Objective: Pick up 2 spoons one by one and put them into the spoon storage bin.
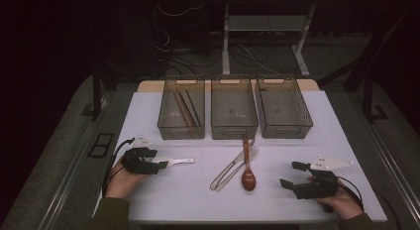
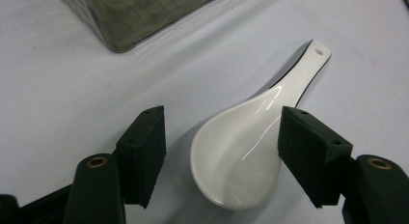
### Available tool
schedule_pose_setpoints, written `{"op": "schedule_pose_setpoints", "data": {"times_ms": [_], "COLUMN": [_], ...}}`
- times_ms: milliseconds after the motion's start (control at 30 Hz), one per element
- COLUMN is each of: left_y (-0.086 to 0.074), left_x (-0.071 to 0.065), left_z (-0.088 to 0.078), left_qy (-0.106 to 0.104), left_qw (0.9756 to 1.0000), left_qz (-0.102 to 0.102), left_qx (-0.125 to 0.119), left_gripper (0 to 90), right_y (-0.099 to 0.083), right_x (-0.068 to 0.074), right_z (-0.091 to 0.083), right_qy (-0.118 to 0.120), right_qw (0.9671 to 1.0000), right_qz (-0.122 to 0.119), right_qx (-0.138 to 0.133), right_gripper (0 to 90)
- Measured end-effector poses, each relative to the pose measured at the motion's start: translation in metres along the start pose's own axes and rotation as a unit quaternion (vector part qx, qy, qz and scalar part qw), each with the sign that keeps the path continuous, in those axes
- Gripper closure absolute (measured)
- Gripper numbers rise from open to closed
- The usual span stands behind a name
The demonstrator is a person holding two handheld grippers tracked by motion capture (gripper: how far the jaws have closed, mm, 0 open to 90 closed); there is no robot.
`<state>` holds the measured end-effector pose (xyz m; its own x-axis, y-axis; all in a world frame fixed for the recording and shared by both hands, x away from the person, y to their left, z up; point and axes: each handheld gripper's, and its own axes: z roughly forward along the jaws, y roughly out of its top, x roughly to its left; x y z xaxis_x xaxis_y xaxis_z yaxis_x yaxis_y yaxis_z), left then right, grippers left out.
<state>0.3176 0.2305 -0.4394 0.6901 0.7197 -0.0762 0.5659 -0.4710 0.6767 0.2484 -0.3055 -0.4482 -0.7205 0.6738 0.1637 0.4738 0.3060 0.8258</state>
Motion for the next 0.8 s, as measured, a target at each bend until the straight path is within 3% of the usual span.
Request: {"op": "schedule_pose_setpoints", "data": {"times_ms": [267,400,567,800], "left_y": [-0.0002,0.0002,0.0008,-0.0002], "left_x": [-0.0023,-0.0036,-0.0075,-0.0054], "left_z": [0.0006,-0.0002,-0.0002,-0.0030], "left_qy": [-0.005,-0.018,-0.009,-0.022], "left_qw": [0.9994,0.9989,0.9972,0.9971], "left_qz": [0.025,0.034,0.063,0.062], "left_qx": [0.021,0.028,0.039,0.039], "left_gripper": [37.7,42.3,44.9,48.6], "right_y": [-0.0001,-0.0001,-0.0002,-0.0003], "right_x": [-0.0003,0.0001,0.0005,0.0008], "right_z": [-0.0004,-0.0005,-0.0003,-0.0001], "right_qy": [-0.001,-0.002,-0.002,-0.003], "right_qw": [1.0000,1.0000,1.0000,1.0000], "right_qz": [-0.002,-0.001,-0.003,-0.005], "right_qx": [0.000,0.000,0.002,0.003], "right_gripper": [16.2,16.2,16.2,16.2]}}
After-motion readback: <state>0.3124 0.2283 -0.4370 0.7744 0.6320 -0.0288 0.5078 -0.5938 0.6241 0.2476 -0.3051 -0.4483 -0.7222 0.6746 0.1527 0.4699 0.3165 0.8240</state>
